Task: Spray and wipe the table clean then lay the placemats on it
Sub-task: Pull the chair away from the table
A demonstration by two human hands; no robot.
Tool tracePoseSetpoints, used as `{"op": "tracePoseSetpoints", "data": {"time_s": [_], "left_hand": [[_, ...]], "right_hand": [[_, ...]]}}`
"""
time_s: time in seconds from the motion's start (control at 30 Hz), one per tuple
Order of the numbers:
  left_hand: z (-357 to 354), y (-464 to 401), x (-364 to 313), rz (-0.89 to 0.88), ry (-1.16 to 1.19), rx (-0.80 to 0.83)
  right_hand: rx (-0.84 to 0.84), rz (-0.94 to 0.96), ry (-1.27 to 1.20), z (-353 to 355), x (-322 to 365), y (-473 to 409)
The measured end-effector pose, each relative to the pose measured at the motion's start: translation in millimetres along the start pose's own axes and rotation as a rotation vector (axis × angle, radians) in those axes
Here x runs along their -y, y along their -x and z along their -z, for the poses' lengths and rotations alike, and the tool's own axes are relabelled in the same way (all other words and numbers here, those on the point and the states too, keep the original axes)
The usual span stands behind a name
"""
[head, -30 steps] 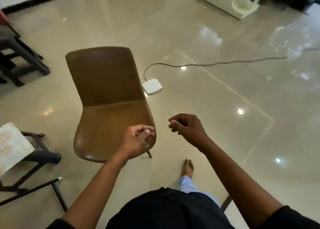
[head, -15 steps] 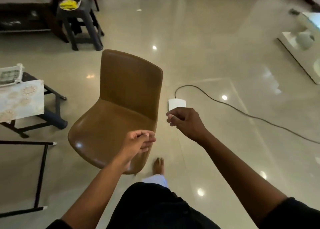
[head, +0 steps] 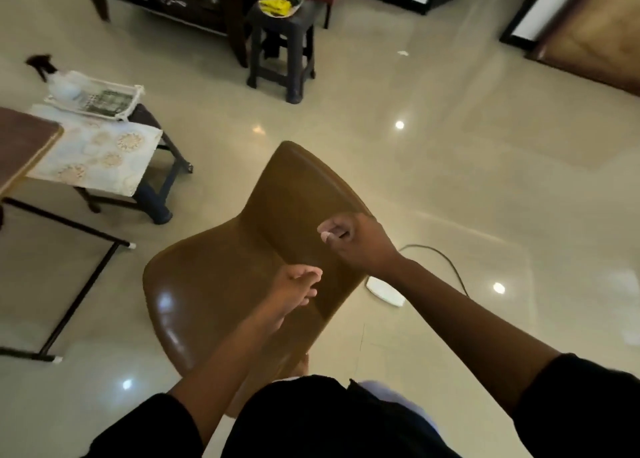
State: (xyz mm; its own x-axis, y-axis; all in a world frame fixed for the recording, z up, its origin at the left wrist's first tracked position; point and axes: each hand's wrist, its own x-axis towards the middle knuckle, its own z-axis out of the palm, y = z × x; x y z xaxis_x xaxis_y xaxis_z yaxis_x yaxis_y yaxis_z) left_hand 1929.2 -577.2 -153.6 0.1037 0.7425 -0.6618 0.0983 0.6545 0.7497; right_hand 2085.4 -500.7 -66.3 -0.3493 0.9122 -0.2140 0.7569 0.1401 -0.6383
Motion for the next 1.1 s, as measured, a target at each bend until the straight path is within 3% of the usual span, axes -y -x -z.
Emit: {"op": "tracePoseSetpoints", "data": {"time_s": [0.27,0.47,0.6,0.7,0.77,0.87,0.97,1.1], "left_hand": [[-26,-57,1,0.202,0.165,-0.269],[-53,-89,-35,0.326,0.244,-0.476],[-79,-114,-41,0.423,0.422,-0.542],[-102,-131,-35,0.521,0.644,-0.632],[-114,-139,-30,0.603,0.821,-0.639],[-126,-146,-30,0.682,1.308,-0.689],[-142,-162,-14,0.731,1.677,-0.886],[-154,-183,5,0.713,1.806,-1.230]], "right_hand": [[0.415,0.245,0.357,-25,-4,-120],[0.676,0.762,0.875,-58,-9,-198],[0.751,1.073,1.188,-73,-13,-231],[0.704,1.231,1.431,-84,-11,-256],[0.644,1.245,1.557,-91,-8,-271],[0.575,1.159,1.658,-103,-6,-295],[0.547,1.017,1.604,-110,-7,-309],[0.509,0.992,1.535,-114,-8,-320]]}}
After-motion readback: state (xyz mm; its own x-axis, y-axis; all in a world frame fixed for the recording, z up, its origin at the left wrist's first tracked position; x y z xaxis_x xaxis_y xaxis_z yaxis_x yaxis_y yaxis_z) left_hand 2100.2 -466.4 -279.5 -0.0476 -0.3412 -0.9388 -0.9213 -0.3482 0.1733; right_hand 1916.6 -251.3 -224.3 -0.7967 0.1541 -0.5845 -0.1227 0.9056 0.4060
